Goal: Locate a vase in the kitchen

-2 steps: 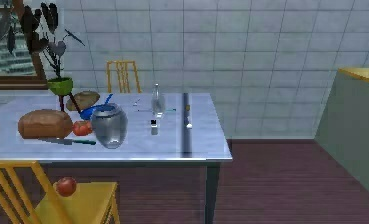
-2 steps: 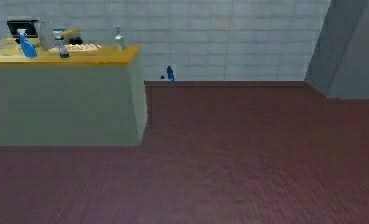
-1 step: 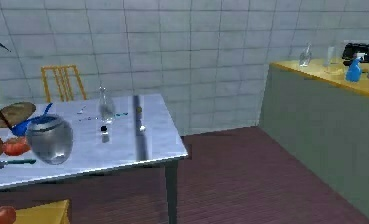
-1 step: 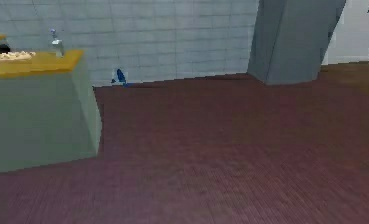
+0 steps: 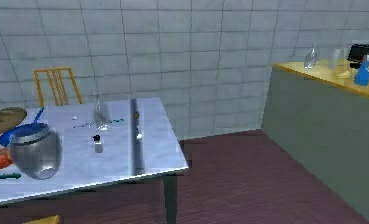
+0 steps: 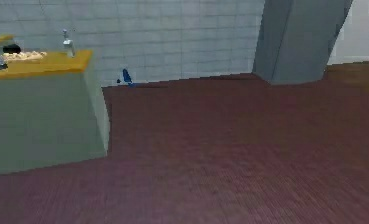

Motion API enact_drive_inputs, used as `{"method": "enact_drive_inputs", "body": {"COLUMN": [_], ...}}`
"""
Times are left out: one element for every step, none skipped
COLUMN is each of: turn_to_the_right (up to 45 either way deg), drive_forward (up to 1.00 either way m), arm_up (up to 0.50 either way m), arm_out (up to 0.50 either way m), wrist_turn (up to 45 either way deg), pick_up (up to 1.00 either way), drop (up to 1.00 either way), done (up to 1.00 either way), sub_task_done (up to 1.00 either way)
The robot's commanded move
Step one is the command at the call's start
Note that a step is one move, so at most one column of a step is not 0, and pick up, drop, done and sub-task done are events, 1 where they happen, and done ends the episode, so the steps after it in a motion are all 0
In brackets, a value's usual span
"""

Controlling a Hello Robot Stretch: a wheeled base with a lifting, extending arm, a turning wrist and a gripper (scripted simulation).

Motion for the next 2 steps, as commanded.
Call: {"method": "enact_drive_inputs", "body": {"turn_to_the_right": [-39.0, 0.0], "drive_forward": [0.0, 0.0], "arm_up": [0.0, 0.0], "arm_out": [0.0, 0.0], "wrist_turn": [0.0, 0.0], "pick_up": [0.0, 0.0], "drop": [0.0, 0.0], "done": [0.0, 1.0], "sub_task_done": [0.0, 0.0]}}
